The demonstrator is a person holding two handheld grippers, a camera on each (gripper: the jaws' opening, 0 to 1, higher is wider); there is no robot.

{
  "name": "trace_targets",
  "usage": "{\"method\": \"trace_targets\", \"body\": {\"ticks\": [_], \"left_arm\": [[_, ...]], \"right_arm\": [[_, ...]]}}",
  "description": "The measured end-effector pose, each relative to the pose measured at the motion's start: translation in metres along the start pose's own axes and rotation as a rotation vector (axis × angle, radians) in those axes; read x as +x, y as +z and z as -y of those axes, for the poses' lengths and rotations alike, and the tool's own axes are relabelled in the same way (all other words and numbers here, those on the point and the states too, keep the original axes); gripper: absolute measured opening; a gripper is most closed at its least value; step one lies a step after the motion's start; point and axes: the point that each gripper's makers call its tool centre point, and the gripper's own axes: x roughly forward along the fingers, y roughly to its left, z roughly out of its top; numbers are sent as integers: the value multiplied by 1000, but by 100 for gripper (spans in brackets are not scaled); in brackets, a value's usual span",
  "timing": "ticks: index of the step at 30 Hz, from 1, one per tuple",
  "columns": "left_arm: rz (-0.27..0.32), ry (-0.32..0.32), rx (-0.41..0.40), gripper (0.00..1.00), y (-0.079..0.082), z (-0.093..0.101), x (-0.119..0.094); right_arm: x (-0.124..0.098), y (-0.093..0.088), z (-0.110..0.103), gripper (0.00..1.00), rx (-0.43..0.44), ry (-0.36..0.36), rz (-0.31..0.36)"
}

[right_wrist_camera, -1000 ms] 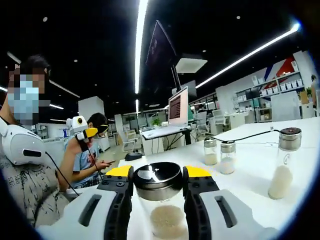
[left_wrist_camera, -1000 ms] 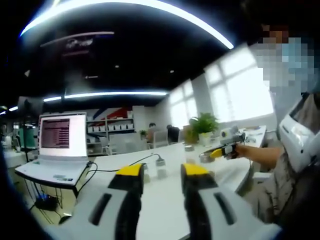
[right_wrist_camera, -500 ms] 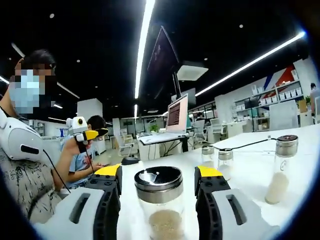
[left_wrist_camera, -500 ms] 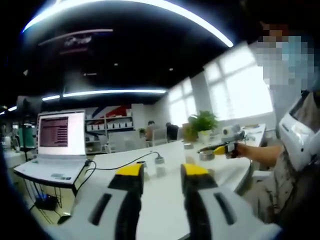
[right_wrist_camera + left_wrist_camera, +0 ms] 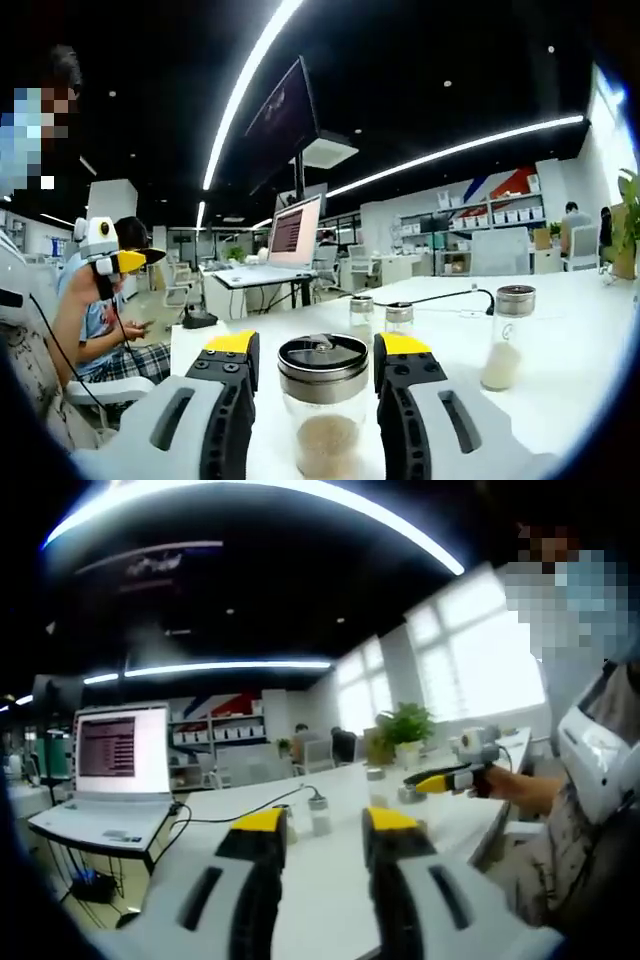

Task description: Rotate the seasoning bottle until the label or dispensing opening points toward the visible target arrow and the bottle remains upright within the marked orientation range

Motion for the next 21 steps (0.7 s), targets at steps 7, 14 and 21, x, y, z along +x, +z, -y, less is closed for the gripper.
{"method": "trace_targets", "body": {"ticks": [7,14,21], "left_arm": [[6,5,-7,32,1,-2,1],[3,-9,-6,32,-1,2,4],[-3,-38,-19,32,-5,10,9]], "right_arm": [[2,5,2,53,-23,-68,18],[5,-3,4,50,-41,-87,-17],[7,-5,7,47,-19,-79,-20]]}}
